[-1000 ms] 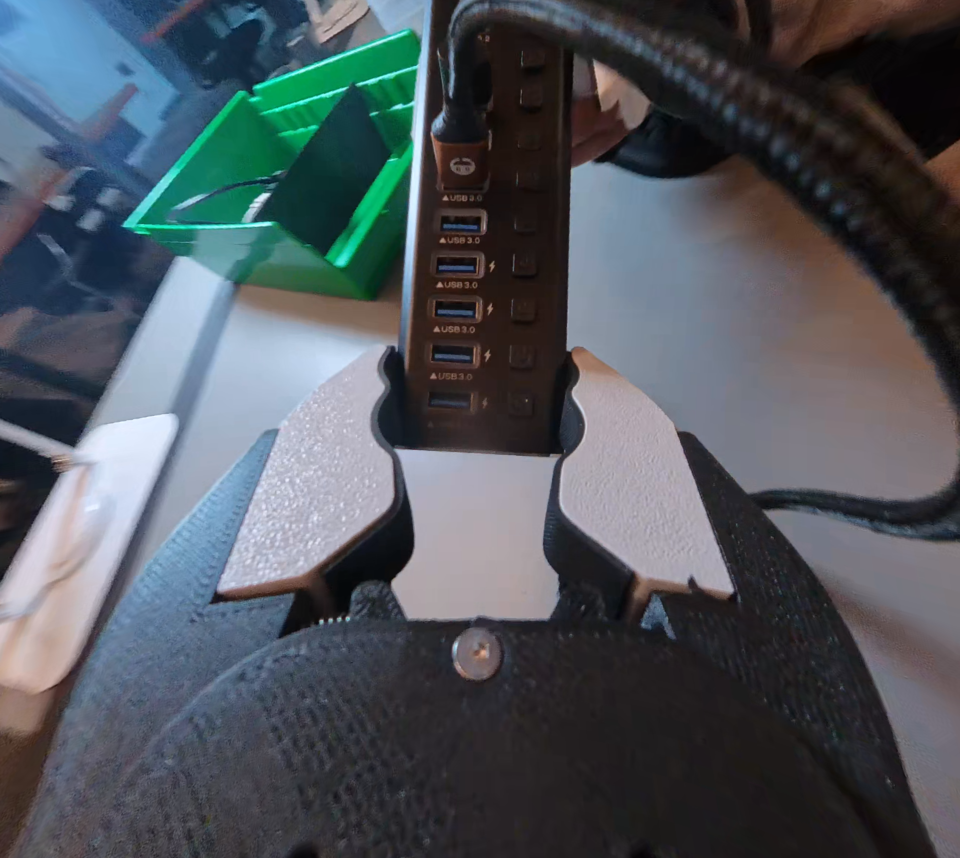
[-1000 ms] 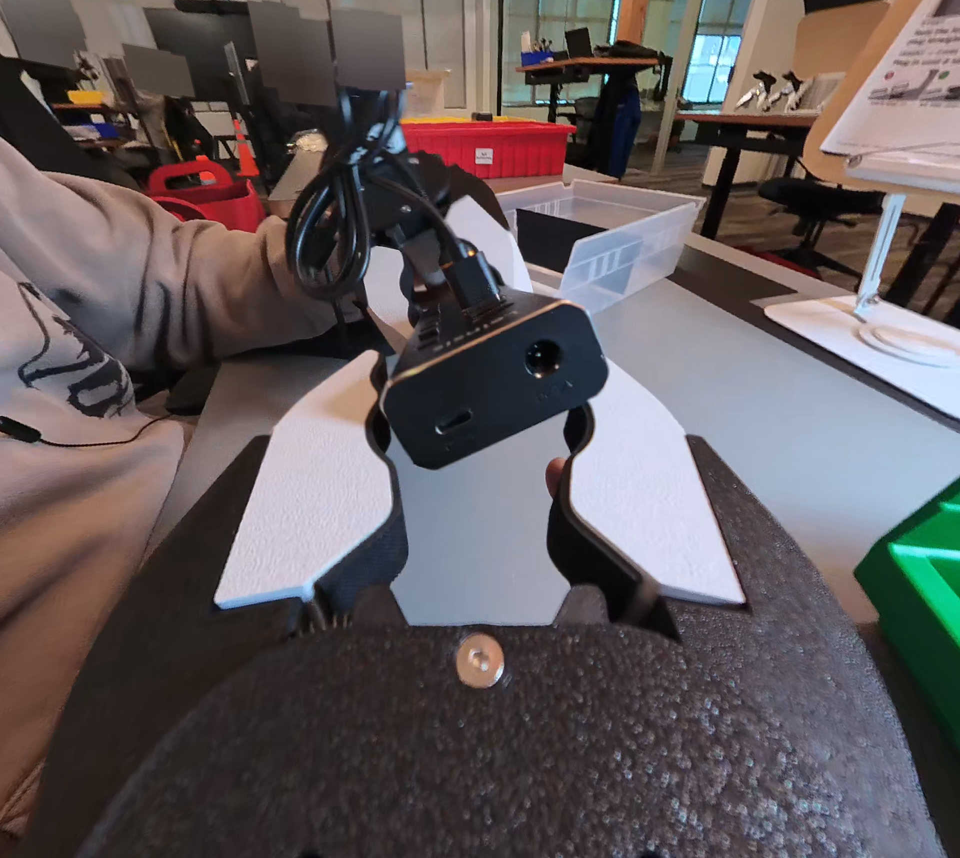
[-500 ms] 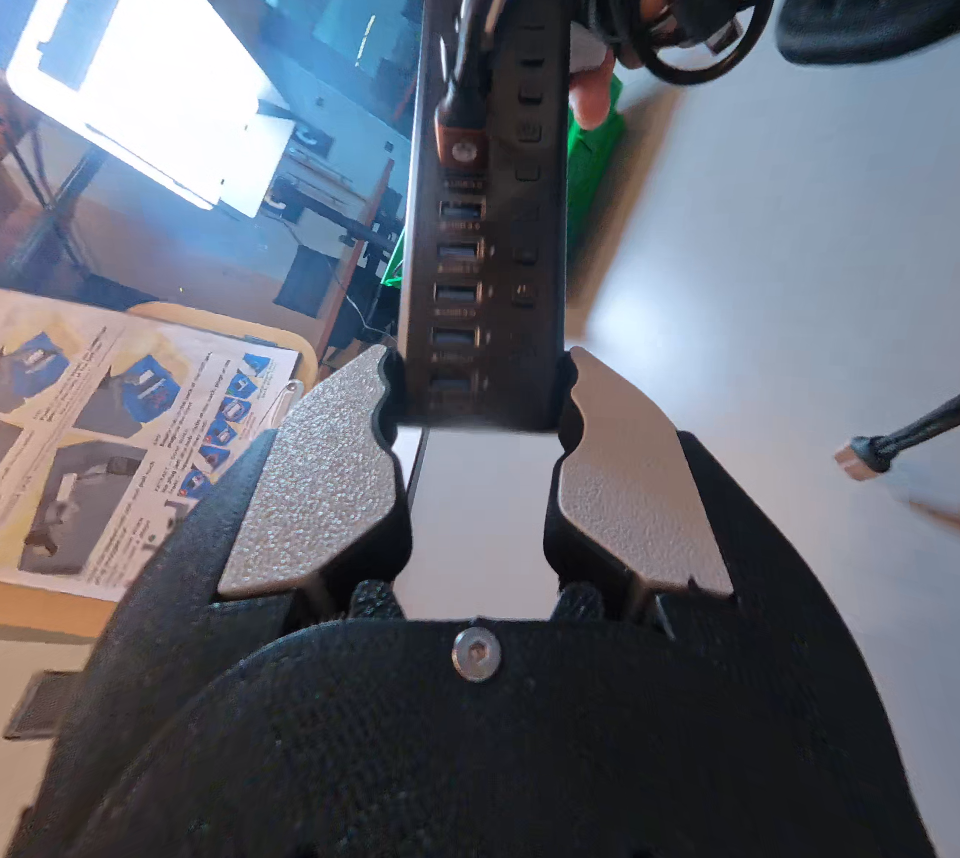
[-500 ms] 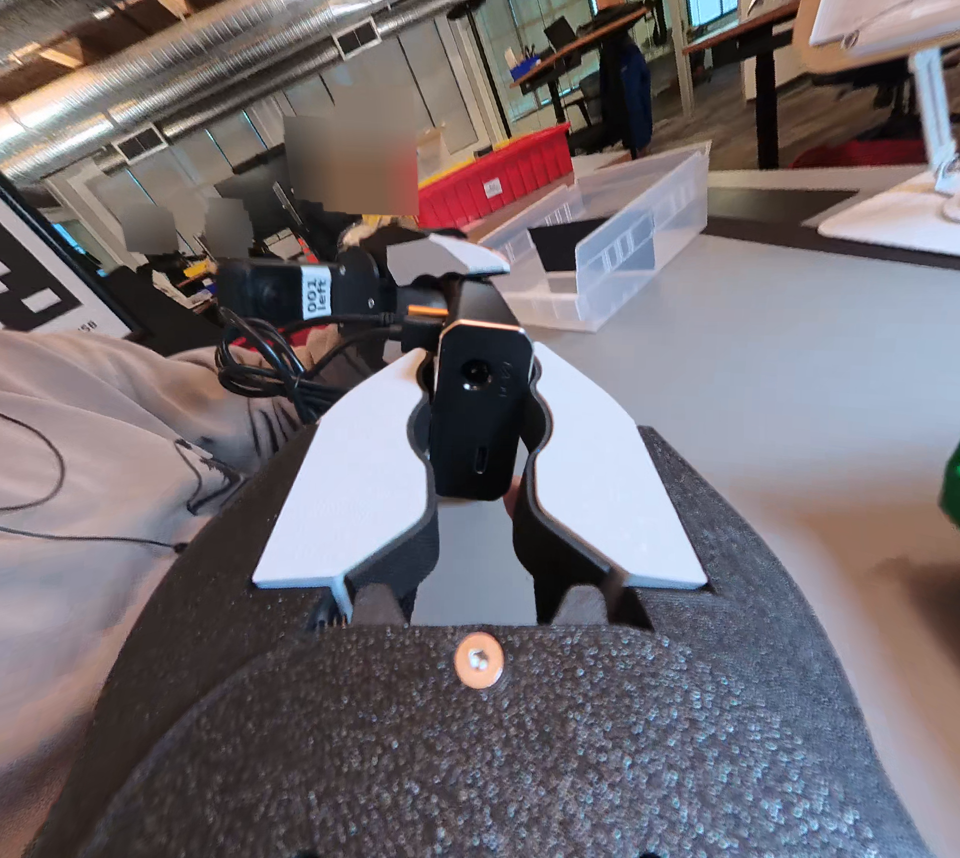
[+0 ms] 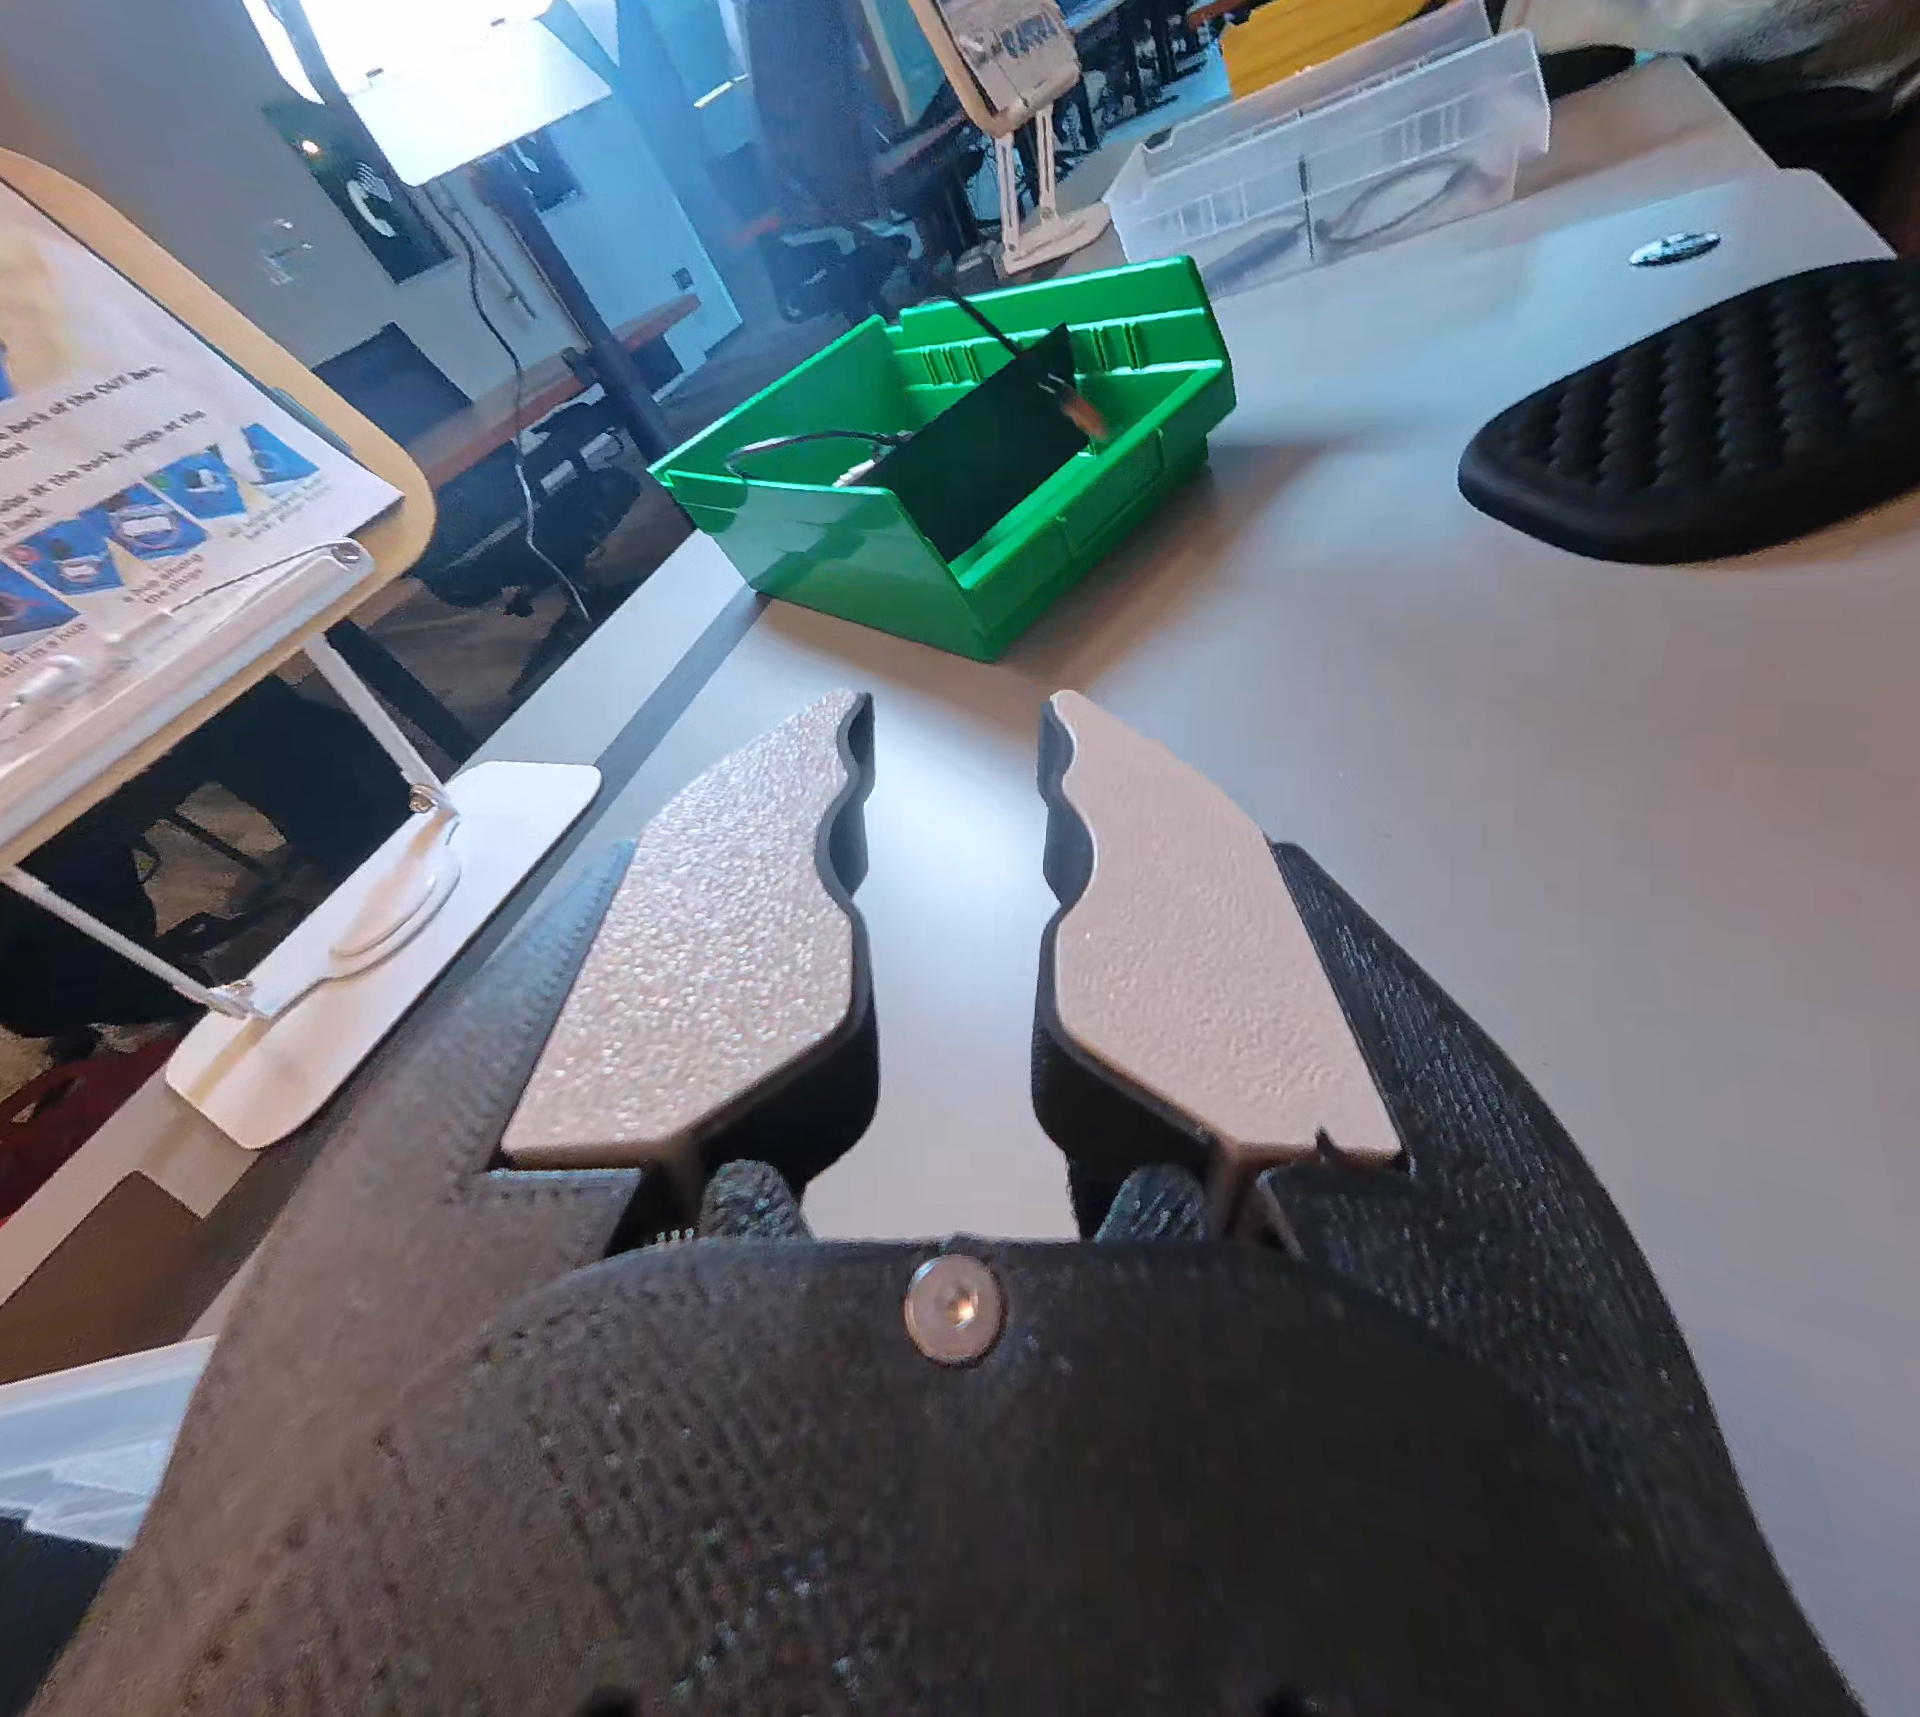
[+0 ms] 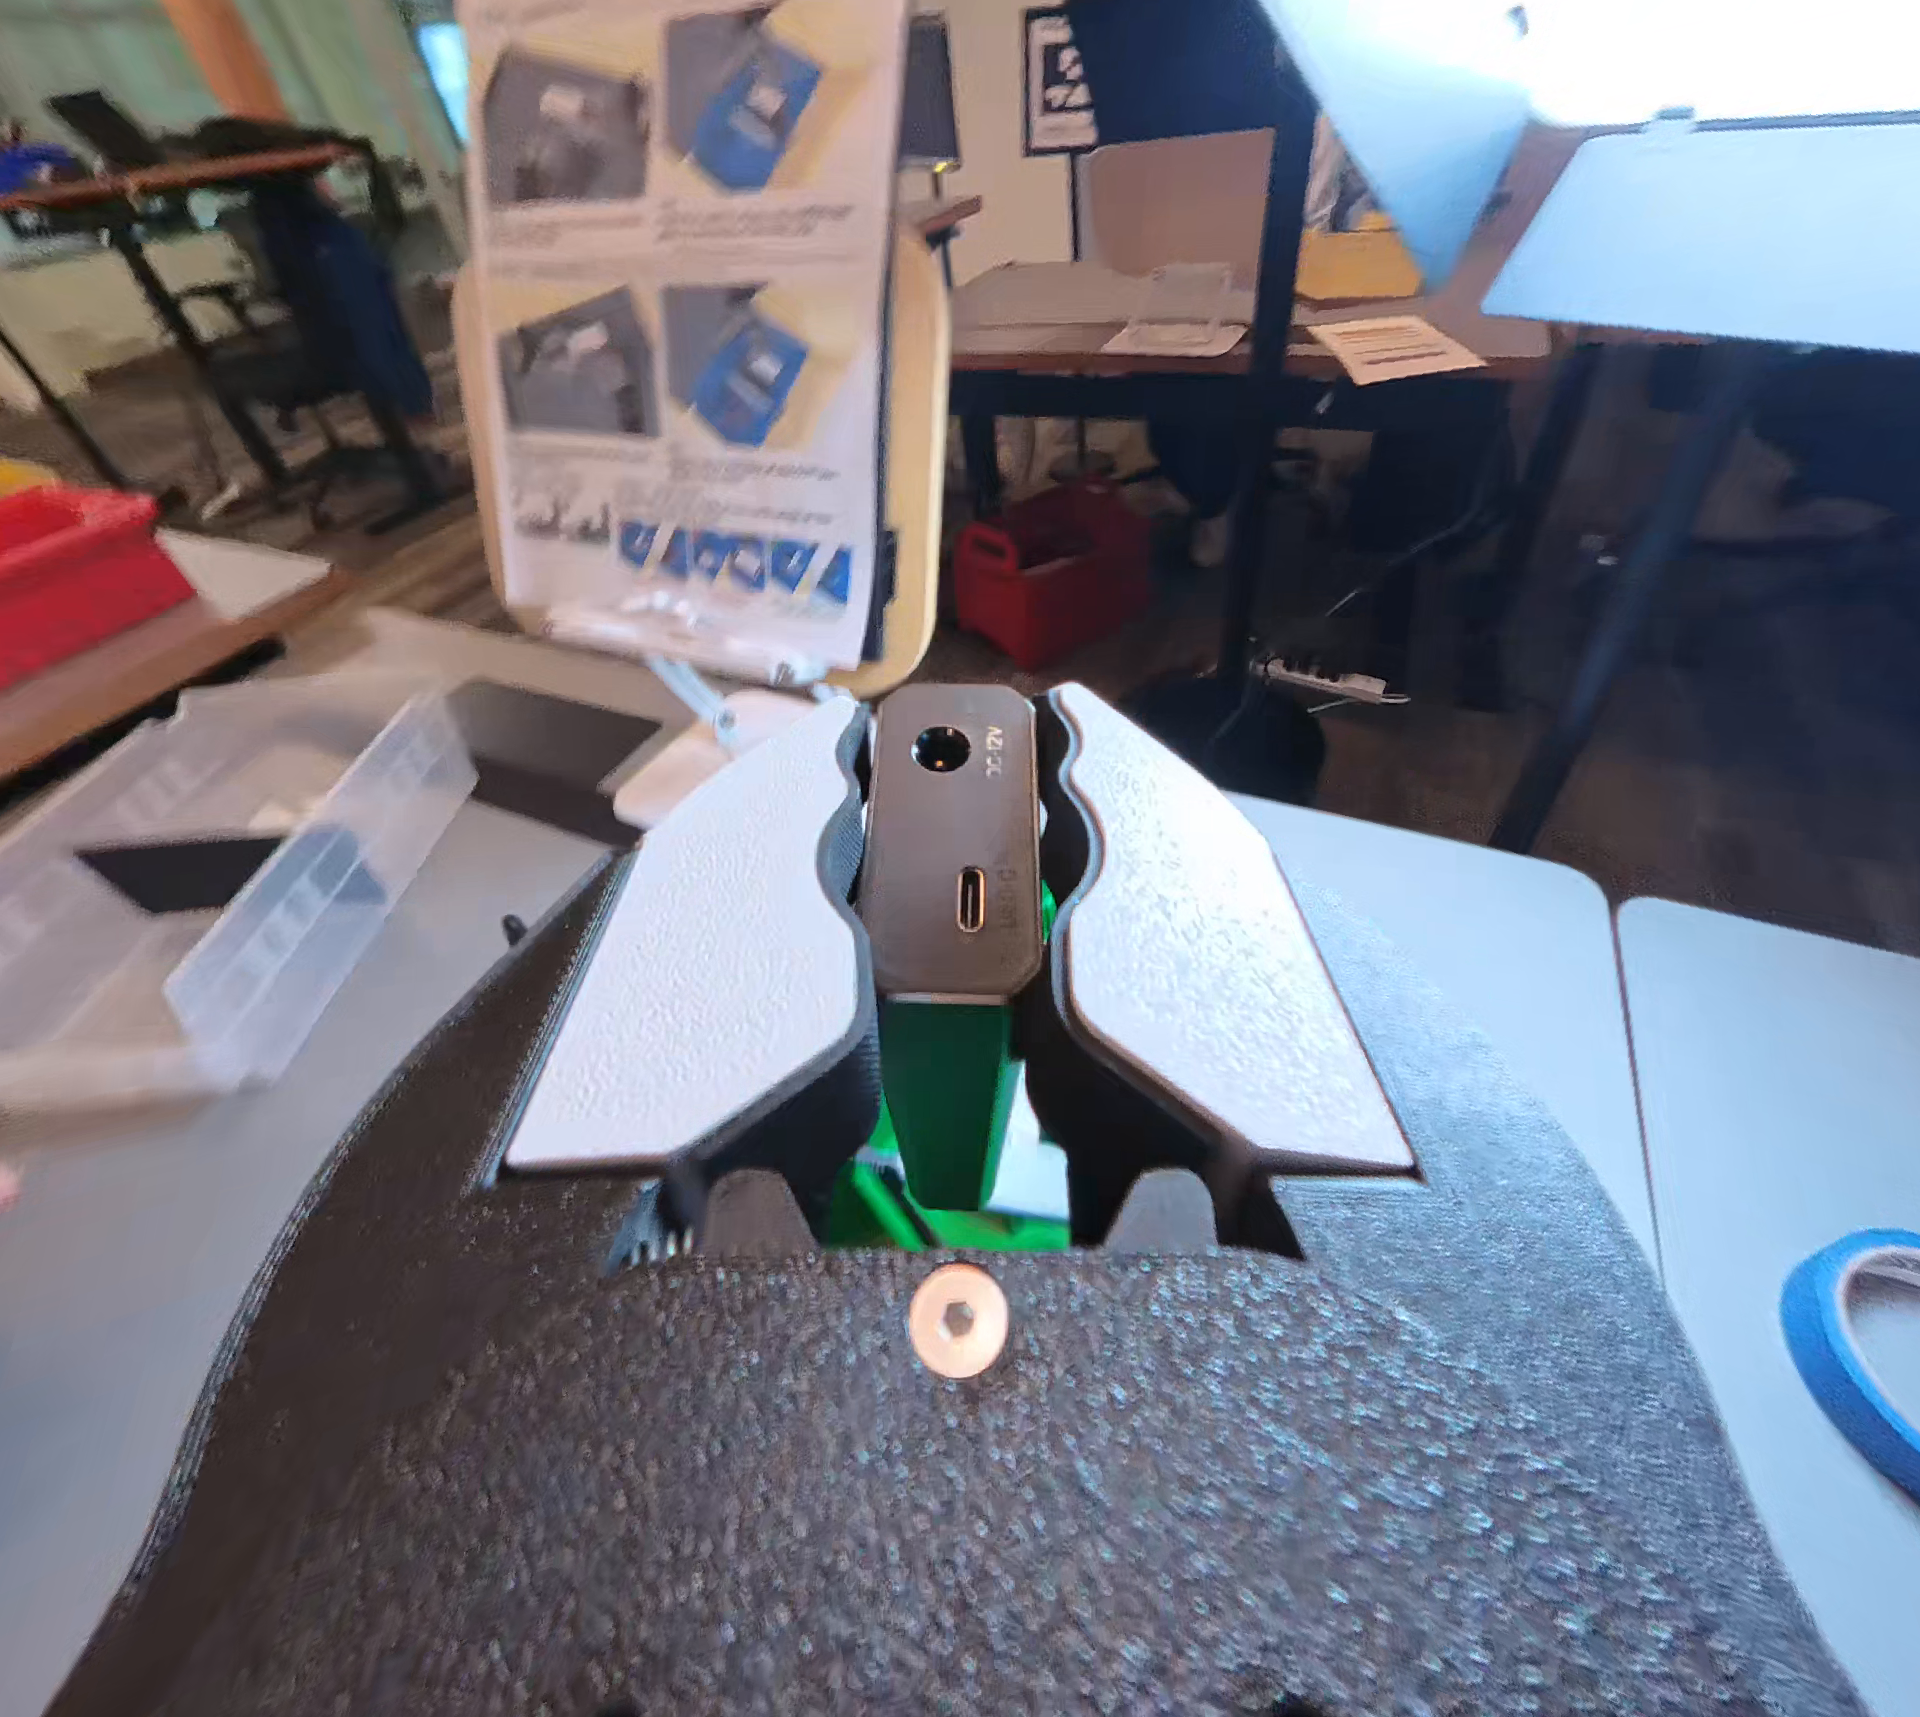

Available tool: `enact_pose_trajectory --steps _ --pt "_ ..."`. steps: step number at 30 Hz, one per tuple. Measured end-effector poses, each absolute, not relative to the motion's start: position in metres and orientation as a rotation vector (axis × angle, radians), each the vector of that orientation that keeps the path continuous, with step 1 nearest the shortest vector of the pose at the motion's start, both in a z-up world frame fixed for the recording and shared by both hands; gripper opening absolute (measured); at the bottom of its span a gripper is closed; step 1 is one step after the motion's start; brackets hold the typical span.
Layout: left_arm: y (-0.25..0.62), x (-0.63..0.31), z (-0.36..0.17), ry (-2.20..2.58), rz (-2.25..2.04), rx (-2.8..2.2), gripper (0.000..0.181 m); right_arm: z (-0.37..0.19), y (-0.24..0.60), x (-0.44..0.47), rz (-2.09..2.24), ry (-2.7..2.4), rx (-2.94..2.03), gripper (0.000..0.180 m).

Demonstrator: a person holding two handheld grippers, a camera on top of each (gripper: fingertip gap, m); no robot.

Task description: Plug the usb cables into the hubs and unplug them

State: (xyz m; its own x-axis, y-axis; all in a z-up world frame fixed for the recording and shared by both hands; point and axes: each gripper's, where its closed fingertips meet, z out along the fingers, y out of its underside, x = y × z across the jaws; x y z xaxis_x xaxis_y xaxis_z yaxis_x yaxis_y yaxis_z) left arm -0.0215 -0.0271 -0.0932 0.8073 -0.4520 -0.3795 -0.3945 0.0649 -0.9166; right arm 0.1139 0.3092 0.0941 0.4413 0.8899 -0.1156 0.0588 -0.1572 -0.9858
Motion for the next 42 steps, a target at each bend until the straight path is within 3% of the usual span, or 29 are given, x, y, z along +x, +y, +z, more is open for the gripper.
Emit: enact_pose_trajectory --steps 5,8,16,20,23,30,36,42 --pt "-0.027 -0.015 -0.126 0.759 -0.076 -1.624 0.03 0.138 0.363 0.102 0.998 -0.618 -1.508 0.029" --pt "-0.028 -0.009 -0.138 0.792 -0.095 -1.658 0.029 0.128 0.388 0.102 0.945 -0.524 -1.5 0.029" --pt "-0.029 -0.004 -0.142 0.81 -0.14 -1.669 0.028 -0.04 0.406 0.096 0.979 -0.442 -1.919 0.03" --pt "-0.029 -0.003 -0.145 0.812 -0.148 -1.679 0.028 -0.085 0.409 0.106 0.955 -0.447 -2.138 0.031" --pt "-0.03 -0.001 -0.146 0.825 -0.141 -1.681 0.028 -0.113 0.419 0.131 0.607 -0.614 -2.277 0.044" --pt "-0.032 0.001 -0.15 0.809 -0.184 -1.715 0.03 -0.075 0.418 0.137 0.215 -0.985 -2.054 0.056" --pt "-0.029 -0.018 -0.138 0.7 -0.166 -1.721 0.027 0.001 0.332 0.093 0.6 -1.08 -1.588 0.053" --pt "-0.03 -0.059 -0.115 0.569 -0.046 -1.715 0.027 -0.028 0.199 0.083 0.769 -1.256 -1.385 0.05"
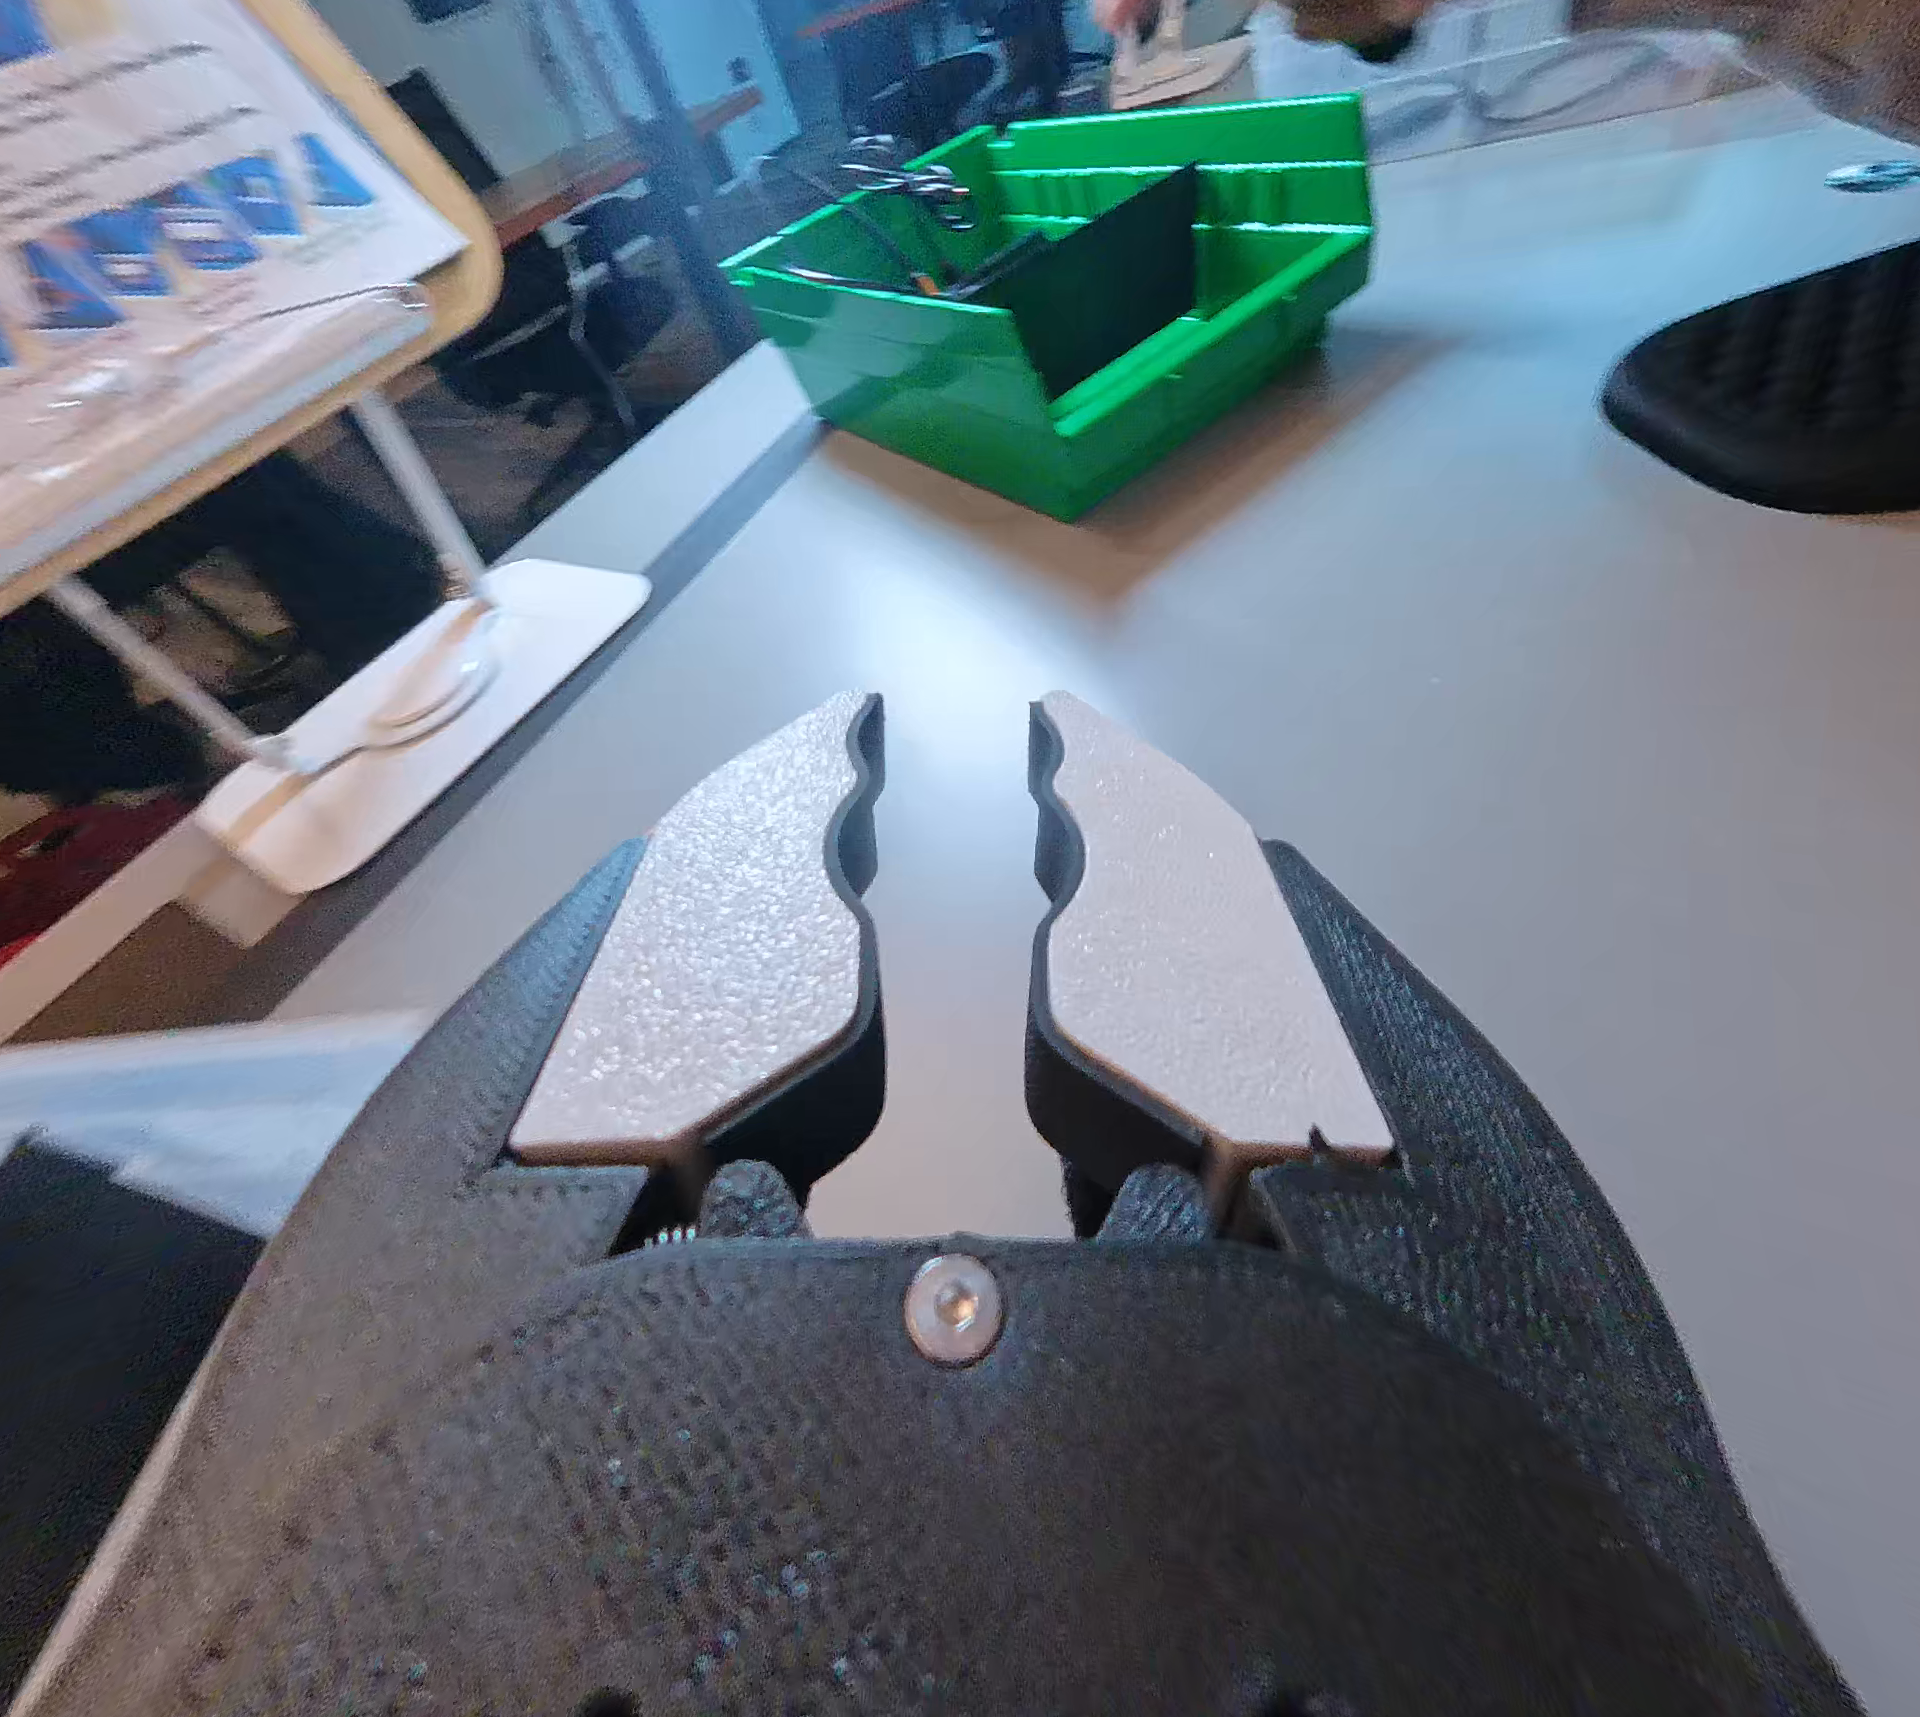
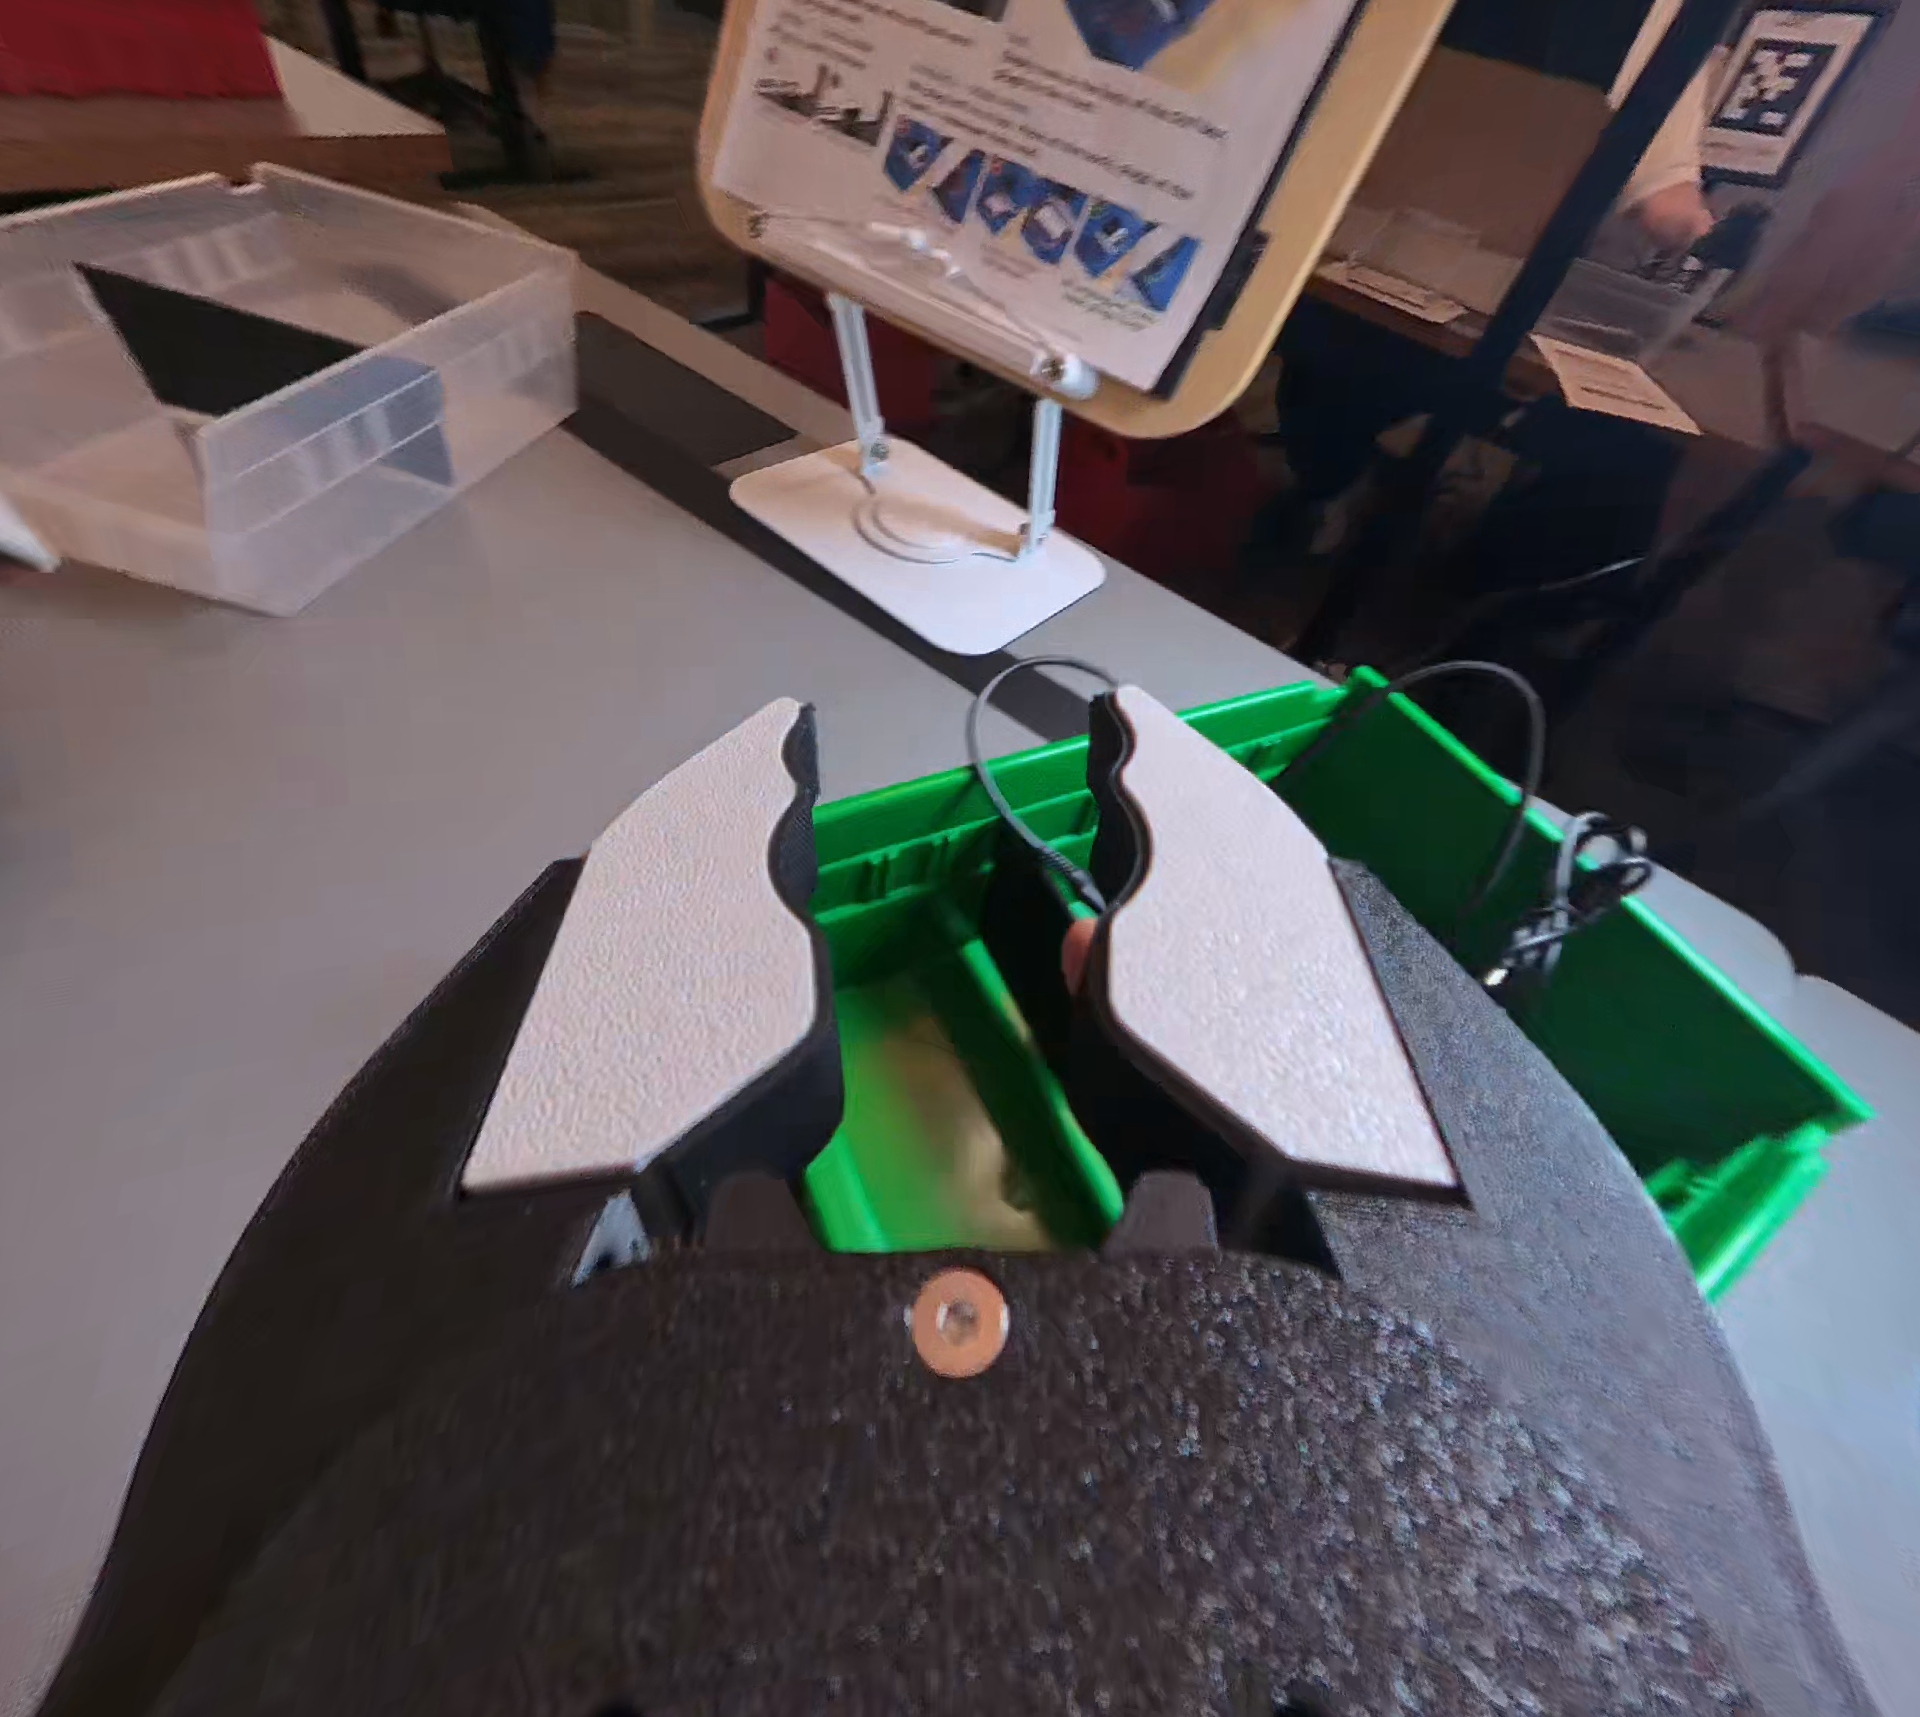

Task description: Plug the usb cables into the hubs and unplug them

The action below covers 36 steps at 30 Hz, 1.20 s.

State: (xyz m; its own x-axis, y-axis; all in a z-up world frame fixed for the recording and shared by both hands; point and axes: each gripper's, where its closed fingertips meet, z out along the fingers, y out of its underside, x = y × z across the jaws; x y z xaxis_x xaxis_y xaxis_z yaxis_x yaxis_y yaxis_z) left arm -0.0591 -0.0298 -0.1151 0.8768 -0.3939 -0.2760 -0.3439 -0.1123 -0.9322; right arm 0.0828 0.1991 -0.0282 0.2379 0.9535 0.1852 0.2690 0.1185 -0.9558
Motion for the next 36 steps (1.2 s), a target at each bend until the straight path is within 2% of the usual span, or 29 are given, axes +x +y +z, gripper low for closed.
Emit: enact_pose_trajectory --steps 4,8,10,14,16,17,19,22,32,36 --pt "-0.045 -0.115 -0.113 0.462 0.06 -1.836 0.037 -0.082 0.142 0.096 0.743 -1.401 -1.387 0.05" --pt "-0.075 -0.168 -0.15 0.435 0.166 -2.066 0.049 -0.157 0.129 0.126 0.463 -1.763 -1.498 0.056" --pt "-0.091 -0.188 -0.177 0.461 0.238 -2.213 0.049 -0.173 0.138 0.136 0.268 -1.854 -1.461 0.056" --pt "-0.108 -0.222 -0.215 0.584 0.497 -2.4 0.05 -0.174 0.161 0.127 -0.044 -1.961 -1.371 0.056" --pt "-0.104 -0.232 -0.216 0.623 0.619 -2.393 0.034 -0.185 0.178 0.12 -0.177 -2.059 -1.383 0.056" --pt "-0.101 -0.231 -0.215 0.639 0.635 -2.392 0.033 -0.189 0.186 0.113 -0.219 -2.084 -1.363 0.053" --pt "-0.095 -0.221 -0.215 0.674 0.633 -2.381 0.032 -0.203 0.184 0.102 -0.206 -2.202 -1.316 0.033" --pt "-0.083 -0.192 -0.214 0.795 0.613 -2.319 0.032 -0.203 0.177 0.092 -0.254 -2.241 -1.196 0.033" --pt "-0.013 -0.089 -0.211 1.204 0.481 -2.039 0.034 -0.2 0.078 0.101 -0.119 -2.25 -0.982 0.033" --pt "0.006 -0.081 -0.2 1.054 0.434 -2.072 0.047 -0.157 0.031 0.106 0.146 -2.031 -1.053 0.037"
